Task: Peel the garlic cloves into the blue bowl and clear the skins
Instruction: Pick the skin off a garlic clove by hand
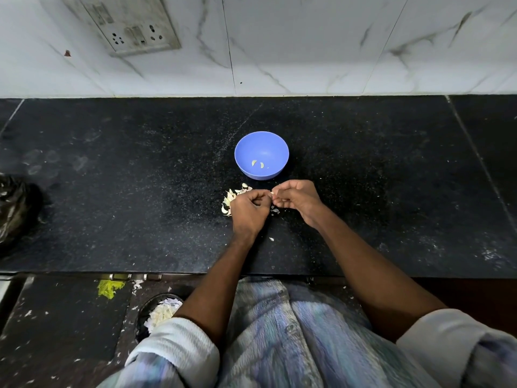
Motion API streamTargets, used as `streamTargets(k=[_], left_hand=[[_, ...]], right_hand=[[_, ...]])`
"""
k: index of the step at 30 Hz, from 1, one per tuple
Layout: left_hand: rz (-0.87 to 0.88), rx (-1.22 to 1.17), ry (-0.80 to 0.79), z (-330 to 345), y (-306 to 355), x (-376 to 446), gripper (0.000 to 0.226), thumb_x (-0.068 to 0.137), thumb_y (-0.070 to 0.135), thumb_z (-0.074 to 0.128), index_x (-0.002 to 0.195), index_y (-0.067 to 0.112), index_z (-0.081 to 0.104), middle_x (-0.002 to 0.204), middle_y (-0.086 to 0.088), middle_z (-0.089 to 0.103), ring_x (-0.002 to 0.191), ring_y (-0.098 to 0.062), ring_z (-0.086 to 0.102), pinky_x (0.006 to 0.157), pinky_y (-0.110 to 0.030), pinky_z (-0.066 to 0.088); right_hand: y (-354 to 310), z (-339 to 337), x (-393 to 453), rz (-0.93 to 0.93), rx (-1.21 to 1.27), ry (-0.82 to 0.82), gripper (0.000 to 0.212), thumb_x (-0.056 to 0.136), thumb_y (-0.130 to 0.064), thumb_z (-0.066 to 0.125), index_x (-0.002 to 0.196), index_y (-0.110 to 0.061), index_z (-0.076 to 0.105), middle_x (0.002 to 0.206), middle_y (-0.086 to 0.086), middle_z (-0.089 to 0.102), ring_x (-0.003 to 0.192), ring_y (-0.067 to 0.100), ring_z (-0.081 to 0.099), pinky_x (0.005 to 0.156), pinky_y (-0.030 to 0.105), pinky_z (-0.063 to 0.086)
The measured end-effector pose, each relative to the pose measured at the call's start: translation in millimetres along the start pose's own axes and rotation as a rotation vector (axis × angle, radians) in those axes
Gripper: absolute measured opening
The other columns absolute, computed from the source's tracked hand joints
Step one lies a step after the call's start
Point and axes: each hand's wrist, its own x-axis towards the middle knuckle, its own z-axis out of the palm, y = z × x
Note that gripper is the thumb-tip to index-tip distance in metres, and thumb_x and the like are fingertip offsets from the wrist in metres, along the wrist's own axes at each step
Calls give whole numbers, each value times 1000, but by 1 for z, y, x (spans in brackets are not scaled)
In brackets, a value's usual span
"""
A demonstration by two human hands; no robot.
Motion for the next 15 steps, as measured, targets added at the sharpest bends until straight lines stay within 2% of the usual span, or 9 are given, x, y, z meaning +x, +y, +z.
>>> streamTargets(k=[3,7,10,15], left_hand=[[36,15,13,0,3,0,8,90,14,79,93,17,85,79,14,77,71,-7,75,69,-25,61],[58,57,14,0,3,0,9,90,18,76,90,18,86,77,9,79,68,-8,74,66,-33,61],[74,87,31,1,3,1,14,88,23,72,83,17,83,71,3,76,66,-19,73,62,-38,59],[44,66,45,-2,3,1,15,84,27,72,78,19,84,66,10,74,61,-13,69,60,-32,57]], right_hand=[[1,-1,2,-13,-18,-5,12,90,3,71,101,6,73,86,18,75,70,17,68,71,27,59],[3,1,4,-9,-16,9,13,90,2,70,102,6,73,86,17,75,67,14,66,67,25,57],[3,3,5,15,12,0,10,93,1,68,101,5,73,84,16,74,66,13,65,66,24,57],[3,5,5,62,58,-22,11,94,6,62,92,0,71,78,11,71,63,14,62,61,23,56]])
